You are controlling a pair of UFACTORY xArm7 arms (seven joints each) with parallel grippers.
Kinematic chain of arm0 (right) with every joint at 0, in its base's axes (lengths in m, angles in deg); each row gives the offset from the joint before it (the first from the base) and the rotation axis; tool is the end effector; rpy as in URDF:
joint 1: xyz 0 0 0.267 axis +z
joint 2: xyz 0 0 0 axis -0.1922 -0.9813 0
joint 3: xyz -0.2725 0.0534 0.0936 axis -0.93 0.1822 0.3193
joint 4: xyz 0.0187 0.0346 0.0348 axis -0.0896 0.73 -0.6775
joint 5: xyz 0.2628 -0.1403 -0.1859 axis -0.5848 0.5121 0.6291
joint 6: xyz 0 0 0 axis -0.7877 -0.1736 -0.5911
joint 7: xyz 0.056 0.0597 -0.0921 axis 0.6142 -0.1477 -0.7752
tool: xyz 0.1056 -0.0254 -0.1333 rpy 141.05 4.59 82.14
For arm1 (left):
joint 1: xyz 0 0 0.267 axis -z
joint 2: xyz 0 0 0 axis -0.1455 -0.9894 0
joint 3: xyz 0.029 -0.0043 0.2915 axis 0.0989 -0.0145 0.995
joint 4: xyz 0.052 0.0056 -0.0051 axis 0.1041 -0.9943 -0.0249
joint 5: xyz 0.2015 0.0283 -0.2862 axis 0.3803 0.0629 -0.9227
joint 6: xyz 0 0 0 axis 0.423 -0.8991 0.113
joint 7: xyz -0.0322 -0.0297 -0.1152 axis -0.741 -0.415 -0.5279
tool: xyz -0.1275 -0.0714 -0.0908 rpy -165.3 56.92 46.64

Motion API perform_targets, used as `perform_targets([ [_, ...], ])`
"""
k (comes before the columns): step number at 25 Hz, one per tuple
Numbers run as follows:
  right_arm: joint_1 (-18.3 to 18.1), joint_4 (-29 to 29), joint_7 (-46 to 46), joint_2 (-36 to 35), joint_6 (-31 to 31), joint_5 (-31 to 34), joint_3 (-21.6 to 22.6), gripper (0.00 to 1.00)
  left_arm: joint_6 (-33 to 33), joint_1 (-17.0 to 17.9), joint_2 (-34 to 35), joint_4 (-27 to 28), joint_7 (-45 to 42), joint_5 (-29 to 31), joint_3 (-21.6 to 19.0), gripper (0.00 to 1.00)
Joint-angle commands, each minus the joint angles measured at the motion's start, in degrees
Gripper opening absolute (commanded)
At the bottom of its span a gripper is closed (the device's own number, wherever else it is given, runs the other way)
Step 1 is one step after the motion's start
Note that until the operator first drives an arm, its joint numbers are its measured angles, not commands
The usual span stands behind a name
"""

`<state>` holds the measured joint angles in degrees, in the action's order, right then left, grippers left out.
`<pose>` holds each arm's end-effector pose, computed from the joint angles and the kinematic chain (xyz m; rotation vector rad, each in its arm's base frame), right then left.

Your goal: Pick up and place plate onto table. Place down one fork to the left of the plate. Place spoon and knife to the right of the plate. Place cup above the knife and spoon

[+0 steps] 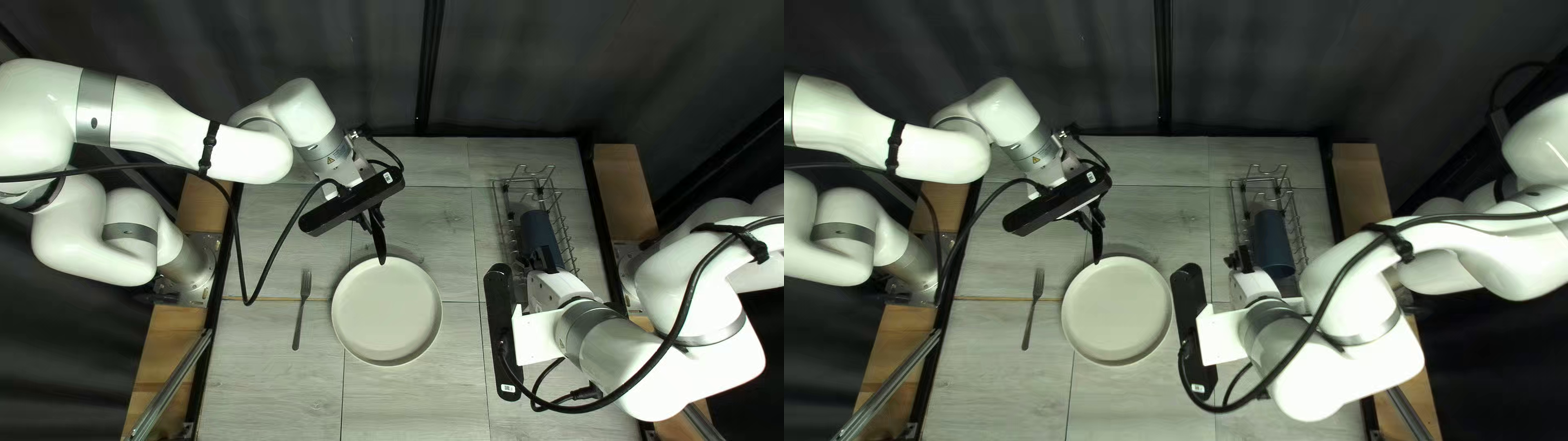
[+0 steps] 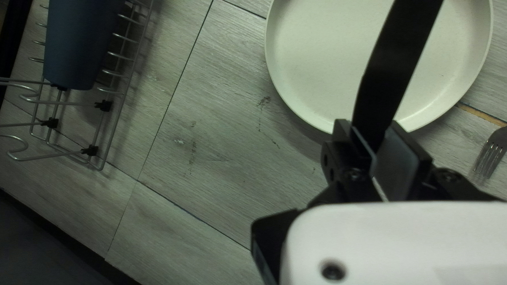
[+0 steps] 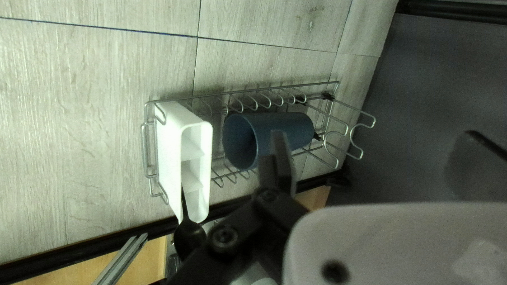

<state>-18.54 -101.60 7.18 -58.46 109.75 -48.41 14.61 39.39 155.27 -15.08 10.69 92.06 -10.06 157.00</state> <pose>0.3857 0.1179 0.3078 2.5256 0.2583 0.0630 0.4527 0.0080 0.2345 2.7559 -1.1951 0.7482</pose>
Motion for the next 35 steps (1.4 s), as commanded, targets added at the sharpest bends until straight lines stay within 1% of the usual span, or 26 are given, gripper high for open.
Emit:
perform_targets([
  [1,0.0,0.0,0.0,0.0,0.0,0.0,0.0,1.0,-0.7,-5.0,-3.9,0.5,-29.8,8.3,-12.8,0.0],
  [4,0.0,0.0,0.0,0.0,0.0,0.0,0.0,1.0,-1.9,-5.7,-6.0,0.2,-36.6,9.8,-15.4,0.0],
  [7,0.0,0.0,0.0,0.0,0.0,0.0,0.0,1.0,-2.4,-6.2,-6.7,0.0,-38.7,10.3,-15.6,0.0],
  [9,0.0,0.0,0.0,0.0,0.0,0.0,0.0,1.0,-2.0,-6.9,-5.6,0.8,-38.5,10.8,-15.3,0.0],
  [13,0.0,0.0,0.0,0.0,0.0,0.0,0.0,1.0,-0.8,-7.9,-2.9,2.2,-35.5,11.3,-13.6,0.0],
  [19,0.0,0.0,0.0,0.0,0.0,0.0,0.0,1.0,0.1,-8.9,2.9,6.4,-29.9,11.6,-11.4,0.0],
  [22,0.0,0.0,0.0,0.0,0.0,0.0,0.0,1.0,0.5,-9.0,4.6,7.5,-27.7,11.2,-10.5,0.0],
  [26,0.0,0.0,0.0,0.0,0.0,0.0,0.0,1.0,1.4,-9.3,8.8,10.3,-24.3,10.6,-9.4,0.0],
  [30,0.0,0.0,0.0,0.0,0.0,0.0,0.0,1.0,2.2,-9.5,11.2,11.3,-21.4,9.4,-8.5,0.0],
  [35,0.0,0.0,0.0,0.0,0.0,0.0,0.0,1.0,0.7,-10.4,14.0,14.7,-18.1,9.5,-7.1,0.0],
])
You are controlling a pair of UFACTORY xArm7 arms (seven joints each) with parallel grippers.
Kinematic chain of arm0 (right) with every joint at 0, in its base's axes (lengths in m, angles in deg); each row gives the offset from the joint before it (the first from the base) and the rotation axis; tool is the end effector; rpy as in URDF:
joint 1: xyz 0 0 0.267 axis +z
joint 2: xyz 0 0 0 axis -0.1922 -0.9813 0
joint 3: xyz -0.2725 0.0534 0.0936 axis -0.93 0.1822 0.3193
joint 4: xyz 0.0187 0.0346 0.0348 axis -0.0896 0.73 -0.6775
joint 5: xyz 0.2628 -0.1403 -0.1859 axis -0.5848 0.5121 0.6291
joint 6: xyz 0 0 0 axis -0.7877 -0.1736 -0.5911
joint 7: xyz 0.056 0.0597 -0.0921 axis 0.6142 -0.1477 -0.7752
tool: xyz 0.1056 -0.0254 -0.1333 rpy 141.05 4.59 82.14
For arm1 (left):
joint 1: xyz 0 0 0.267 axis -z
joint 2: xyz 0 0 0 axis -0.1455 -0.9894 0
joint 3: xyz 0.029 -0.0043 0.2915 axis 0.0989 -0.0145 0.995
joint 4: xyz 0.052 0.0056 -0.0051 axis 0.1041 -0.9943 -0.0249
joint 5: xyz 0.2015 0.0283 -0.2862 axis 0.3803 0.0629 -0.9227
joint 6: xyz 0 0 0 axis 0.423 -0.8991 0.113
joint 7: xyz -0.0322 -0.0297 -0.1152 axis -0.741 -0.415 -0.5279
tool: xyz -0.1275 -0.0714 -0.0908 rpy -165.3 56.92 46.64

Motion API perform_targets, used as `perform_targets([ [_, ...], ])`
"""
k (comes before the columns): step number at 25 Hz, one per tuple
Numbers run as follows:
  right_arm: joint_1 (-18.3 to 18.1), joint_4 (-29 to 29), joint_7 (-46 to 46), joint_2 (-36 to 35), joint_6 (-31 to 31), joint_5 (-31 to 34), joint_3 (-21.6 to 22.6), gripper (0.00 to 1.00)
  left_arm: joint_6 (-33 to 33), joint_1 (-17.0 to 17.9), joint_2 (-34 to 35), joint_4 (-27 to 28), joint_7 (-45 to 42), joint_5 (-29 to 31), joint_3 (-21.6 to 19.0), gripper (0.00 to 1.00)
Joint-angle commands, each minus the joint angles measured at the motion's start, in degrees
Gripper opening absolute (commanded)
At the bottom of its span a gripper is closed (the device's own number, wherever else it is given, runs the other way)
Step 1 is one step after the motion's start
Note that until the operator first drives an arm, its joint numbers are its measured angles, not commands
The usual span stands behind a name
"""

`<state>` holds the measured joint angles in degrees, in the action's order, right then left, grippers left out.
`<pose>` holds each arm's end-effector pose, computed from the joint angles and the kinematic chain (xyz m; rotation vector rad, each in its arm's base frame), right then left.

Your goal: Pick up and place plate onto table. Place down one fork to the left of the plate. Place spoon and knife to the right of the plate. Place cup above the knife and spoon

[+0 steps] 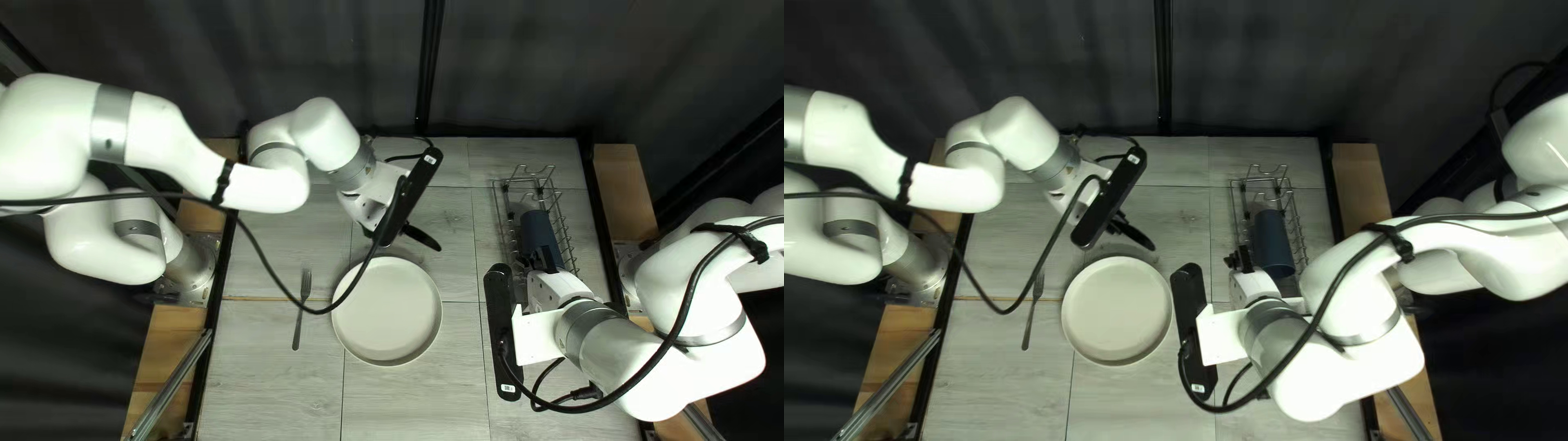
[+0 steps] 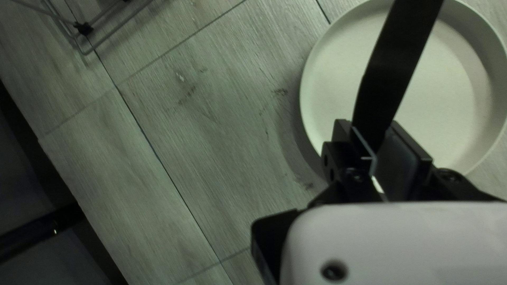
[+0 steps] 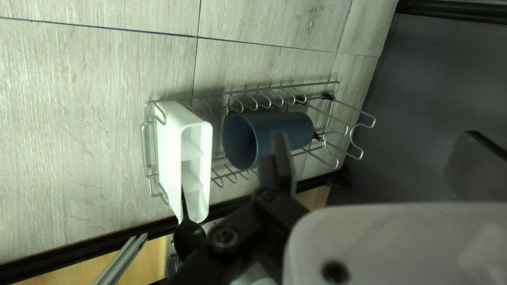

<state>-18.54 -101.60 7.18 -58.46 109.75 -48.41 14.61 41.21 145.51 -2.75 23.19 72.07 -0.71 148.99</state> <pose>0.3857 0.1179 0.3078 2.5256 0.2583 0.0630 0.5154 0.0493 0.2385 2.9440 -0.8277 0.6831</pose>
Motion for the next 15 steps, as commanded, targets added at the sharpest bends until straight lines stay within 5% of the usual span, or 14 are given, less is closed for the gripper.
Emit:
perform_targets([
  [1,0.0,0.0,0.0,0.0,0.0,0.0,0.0,1.0,-1.6,-0.8,2.4,3.2,2.4,0.3,1.1,0.0],
  [15,0.0,0.0,0.0,0.0,0.0,0.0,0.0,1.0,1.5,-0.9,7.4,5.9,4.2,-0.7,1.2,0.0],
])
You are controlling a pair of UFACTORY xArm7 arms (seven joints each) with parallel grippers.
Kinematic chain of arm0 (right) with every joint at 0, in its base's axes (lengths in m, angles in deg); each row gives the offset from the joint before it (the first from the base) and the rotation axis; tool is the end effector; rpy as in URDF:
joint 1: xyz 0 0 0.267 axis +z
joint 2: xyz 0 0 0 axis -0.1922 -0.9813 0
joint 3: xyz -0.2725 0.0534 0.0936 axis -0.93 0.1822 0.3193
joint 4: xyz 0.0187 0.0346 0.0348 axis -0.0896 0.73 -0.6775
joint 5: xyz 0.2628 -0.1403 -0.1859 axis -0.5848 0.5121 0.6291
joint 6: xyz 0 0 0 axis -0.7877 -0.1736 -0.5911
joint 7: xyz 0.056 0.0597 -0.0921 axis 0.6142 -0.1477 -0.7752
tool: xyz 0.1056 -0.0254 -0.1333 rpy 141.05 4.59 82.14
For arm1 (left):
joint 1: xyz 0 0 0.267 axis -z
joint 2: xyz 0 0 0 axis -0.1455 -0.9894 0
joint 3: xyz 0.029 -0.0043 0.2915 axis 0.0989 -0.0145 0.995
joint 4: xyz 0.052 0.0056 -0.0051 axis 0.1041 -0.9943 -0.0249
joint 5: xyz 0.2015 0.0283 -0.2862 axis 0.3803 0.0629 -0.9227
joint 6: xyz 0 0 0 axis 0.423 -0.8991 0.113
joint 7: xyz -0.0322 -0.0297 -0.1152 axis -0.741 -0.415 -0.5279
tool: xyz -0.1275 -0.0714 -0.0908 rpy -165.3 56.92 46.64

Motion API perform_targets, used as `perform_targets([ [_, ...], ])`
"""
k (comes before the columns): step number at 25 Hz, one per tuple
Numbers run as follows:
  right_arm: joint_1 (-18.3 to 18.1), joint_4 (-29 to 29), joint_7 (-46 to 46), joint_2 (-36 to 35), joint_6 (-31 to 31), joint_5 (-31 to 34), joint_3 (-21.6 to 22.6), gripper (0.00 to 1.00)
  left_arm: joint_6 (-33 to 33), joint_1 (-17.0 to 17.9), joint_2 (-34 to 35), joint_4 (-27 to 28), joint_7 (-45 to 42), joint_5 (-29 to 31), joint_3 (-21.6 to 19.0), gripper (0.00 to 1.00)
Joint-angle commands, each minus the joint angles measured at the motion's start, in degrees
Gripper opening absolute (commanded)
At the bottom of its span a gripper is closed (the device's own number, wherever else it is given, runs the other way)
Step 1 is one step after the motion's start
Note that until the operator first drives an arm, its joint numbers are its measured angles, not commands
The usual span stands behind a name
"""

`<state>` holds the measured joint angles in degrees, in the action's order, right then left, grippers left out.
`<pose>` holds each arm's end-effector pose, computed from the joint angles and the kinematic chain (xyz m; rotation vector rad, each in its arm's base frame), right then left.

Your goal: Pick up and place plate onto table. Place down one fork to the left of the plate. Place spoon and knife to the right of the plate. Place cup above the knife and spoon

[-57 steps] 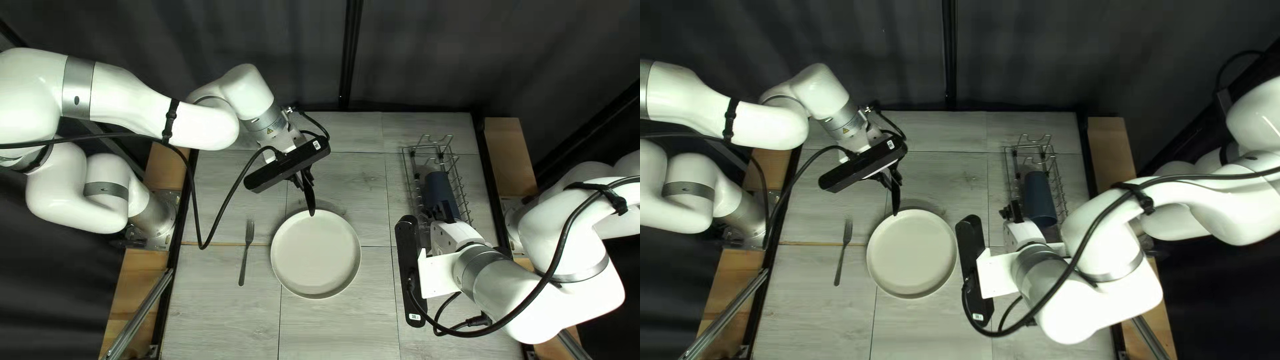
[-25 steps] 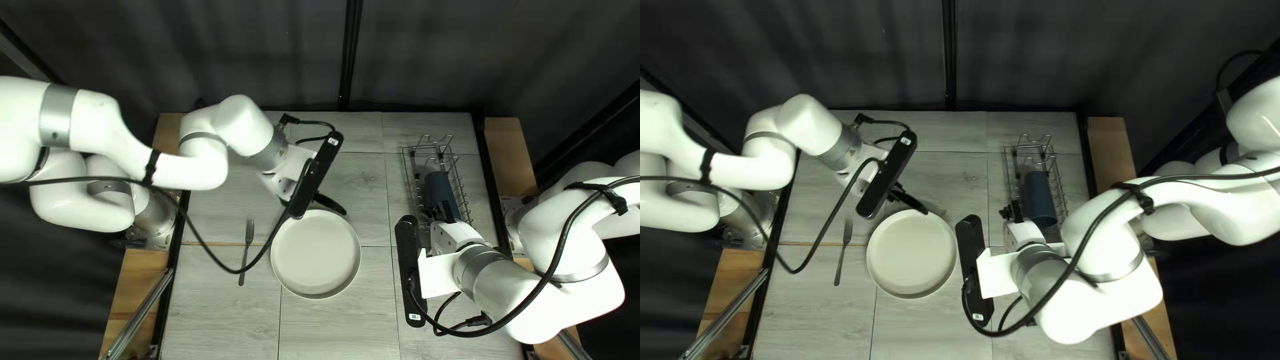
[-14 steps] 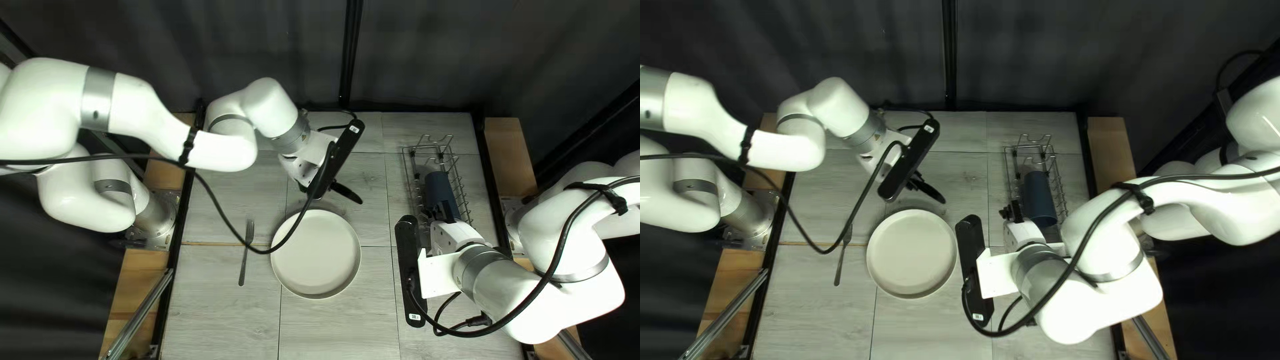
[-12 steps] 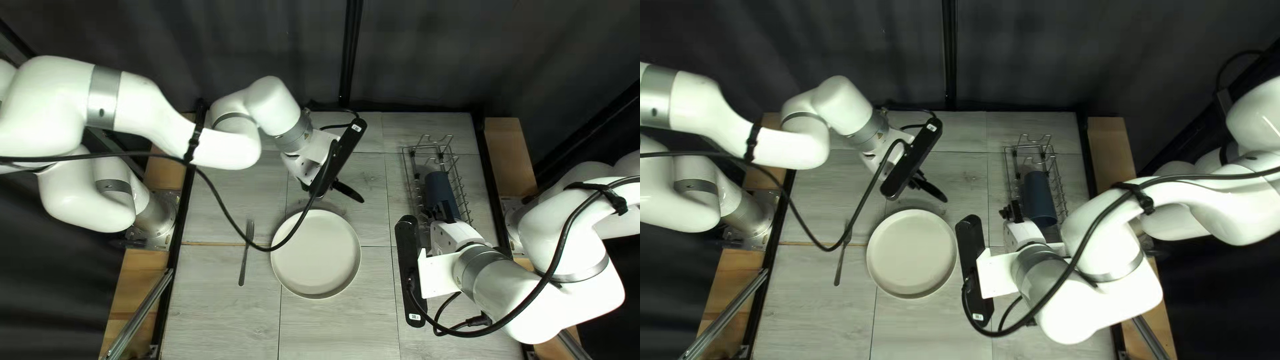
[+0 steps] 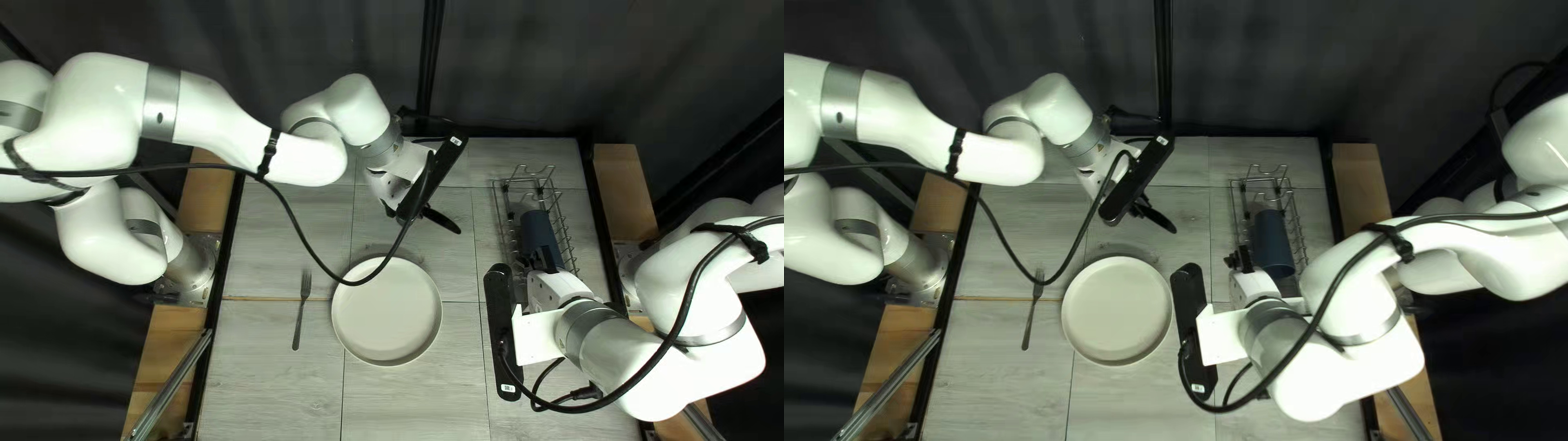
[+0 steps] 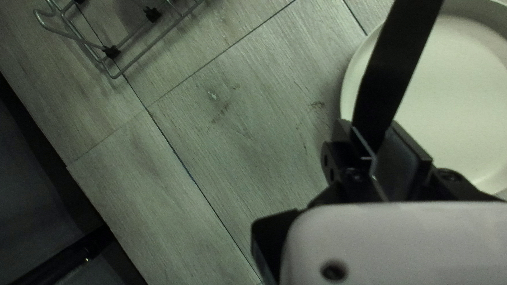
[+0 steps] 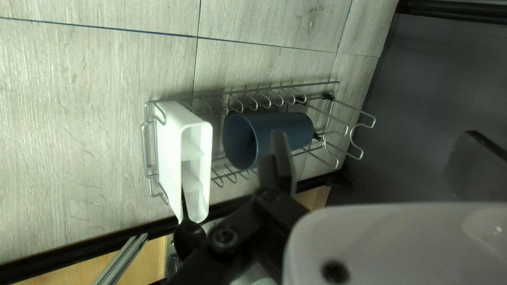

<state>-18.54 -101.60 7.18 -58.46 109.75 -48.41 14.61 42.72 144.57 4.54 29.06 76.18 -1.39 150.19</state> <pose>0.3857 0.1179 0.3078 2.5256 0.2583 0.0630 0.5482 0.0746 0.2311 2.9230 -0.8456 0.7185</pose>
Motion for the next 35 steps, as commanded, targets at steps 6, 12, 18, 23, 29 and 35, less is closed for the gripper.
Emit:
perform_targets([
  [6,0.0,0.0,0.0,0.0,0.0,0.0,0.0,1.0,0.0,0.0,0.1,0.1,0.1,-0.1,0.0,0.0],
  [12,0.0,0.0,0.0,0.0,0.0,0.0,0.0,1.0,0.0,0.0,0.1,0.1,0.1,-0.1,0.0,0.0],
  [18,1.0,1.5,-4.0,4.9,1.9,-3.1,-5.0,1.0,0.0,0.0,0.1,0.1,0.1,-0.1,0.0,0.0],
  [23,7.4,7.6,-7.9,17.2,4.4,-9.2,-14.1,1.0,0.0,0.0,0.1,0.1,0.1,-0.1,0.0,0.0],
  [29,8.5,8.3,-6.7,19.6,6.2,-10.4,-14.2,1.0,0.0,0.0,0.1,0.1,0.1,-0.1,0.0,0.0],
  [35,8.5,8.3,-6.7,19.6,6.2,-10.4,-14.2,1.0,0.0,0.0,0.1,0.1,0.1,-0.1,0.0,0.0],
])
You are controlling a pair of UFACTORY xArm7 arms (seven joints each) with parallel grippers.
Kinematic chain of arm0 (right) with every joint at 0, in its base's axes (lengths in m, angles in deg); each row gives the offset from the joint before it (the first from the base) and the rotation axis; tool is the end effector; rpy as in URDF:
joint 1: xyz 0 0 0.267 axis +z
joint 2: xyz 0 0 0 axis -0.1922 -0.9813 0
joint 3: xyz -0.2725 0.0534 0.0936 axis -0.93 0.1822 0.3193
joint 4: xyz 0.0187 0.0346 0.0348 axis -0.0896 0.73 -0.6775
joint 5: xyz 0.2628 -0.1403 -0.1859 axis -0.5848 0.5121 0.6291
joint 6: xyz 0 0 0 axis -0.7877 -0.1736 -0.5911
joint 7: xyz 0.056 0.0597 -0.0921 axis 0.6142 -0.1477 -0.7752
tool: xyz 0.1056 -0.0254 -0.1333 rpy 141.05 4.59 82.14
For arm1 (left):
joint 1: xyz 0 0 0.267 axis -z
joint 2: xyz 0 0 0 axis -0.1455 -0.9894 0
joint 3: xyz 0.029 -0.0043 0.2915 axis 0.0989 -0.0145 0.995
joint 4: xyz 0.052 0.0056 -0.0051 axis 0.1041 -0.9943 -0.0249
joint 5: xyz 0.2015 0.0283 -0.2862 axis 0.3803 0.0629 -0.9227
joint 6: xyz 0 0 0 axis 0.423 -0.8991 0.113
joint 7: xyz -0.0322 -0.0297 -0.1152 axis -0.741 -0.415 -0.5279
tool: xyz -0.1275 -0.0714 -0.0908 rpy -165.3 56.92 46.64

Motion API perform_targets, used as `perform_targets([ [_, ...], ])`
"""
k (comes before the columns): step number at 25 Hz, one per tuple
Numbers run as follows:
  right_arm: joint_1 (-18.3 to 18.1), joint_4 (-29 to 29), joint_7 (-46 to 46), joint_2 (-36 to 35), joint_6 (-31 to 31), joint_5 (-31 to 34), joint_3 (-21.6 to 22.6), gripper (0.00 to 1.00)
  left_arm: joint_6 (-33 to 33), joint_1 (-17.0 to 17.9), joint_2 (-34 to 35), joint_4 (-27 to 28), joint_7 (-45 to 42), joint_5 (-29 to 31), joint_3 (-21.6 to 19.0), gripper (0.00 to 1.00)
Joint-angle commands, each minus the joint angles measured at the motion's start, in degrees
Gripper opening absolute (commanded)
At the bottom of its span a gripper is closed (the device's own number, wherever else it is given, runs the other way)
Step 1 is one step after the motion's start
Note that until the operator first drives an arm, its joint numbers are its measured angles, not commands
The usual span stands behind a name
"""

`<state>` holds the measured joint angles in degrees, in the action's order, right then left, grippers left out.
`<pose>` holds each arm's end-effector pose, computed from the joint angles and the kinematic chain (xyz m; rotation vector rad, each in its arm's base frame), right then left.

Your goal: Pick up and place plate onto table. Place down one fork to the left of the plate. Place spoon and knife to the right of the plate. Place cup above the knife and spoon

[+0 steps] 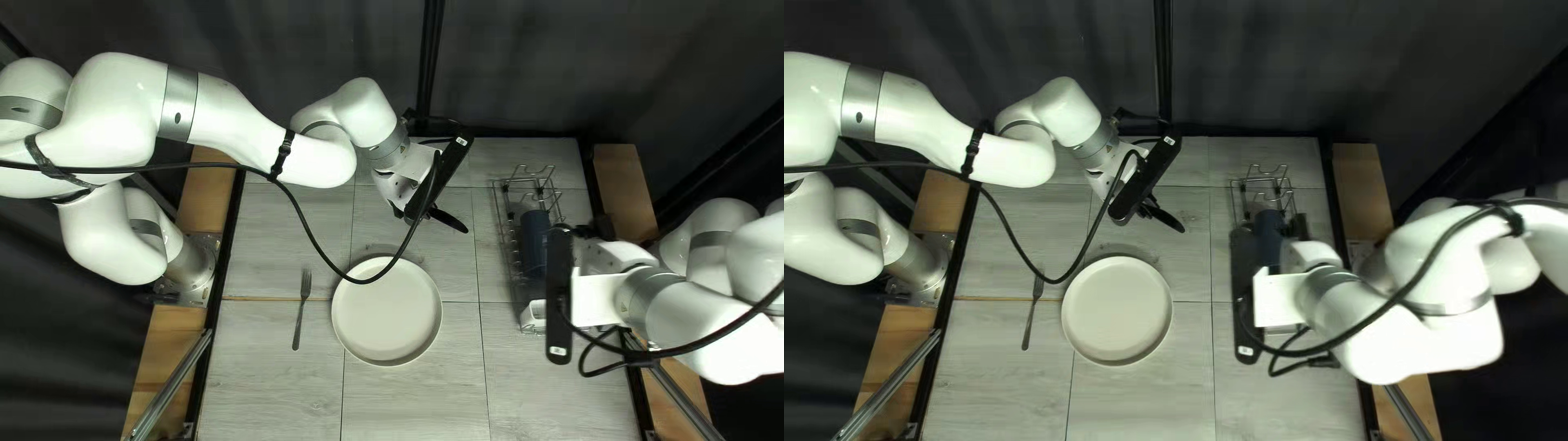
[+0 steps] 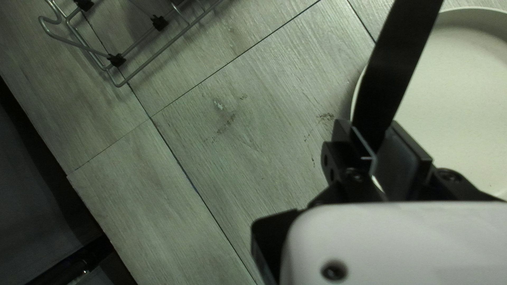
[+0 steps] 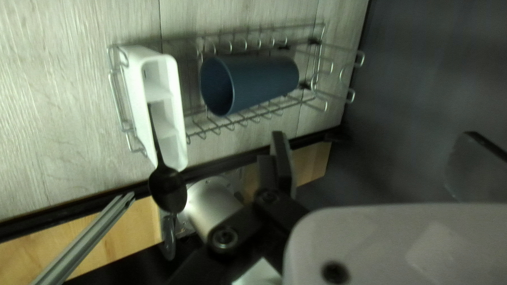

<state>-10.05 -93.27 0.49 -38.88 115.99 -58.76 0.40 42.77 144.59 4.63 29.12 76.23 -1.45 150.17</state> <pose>0.3007 0.0821 0.3412 2.5283 0.0999 0.0246 0.5488 0.0743 0.2309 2.9219 -0.8461 0.7197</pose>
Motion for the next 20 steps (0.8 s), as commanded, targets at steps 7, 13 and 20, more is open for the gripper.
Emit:
perform_targets([
  [7,3.5,3.2,-2.0,8.9,6.2,-2.2,-5.7,1.0,0.0,0.0,0.0,0.0,0.0,0.0,0.0,0.0],
  [13,3.5,3.1,-1.4,9.3,6.7,-2.3,-5.5,1.0,-0.3,-1.2,1.0,0.3,5.0,-3.4,1.3,0.0],
  [20,3.5,3.1,-1.4,9.3,6.7,-2.3,-5.5,1.0,-1.4,-2.9,7.1,7.3,10.0,-2.8,2.4,0.0],
])
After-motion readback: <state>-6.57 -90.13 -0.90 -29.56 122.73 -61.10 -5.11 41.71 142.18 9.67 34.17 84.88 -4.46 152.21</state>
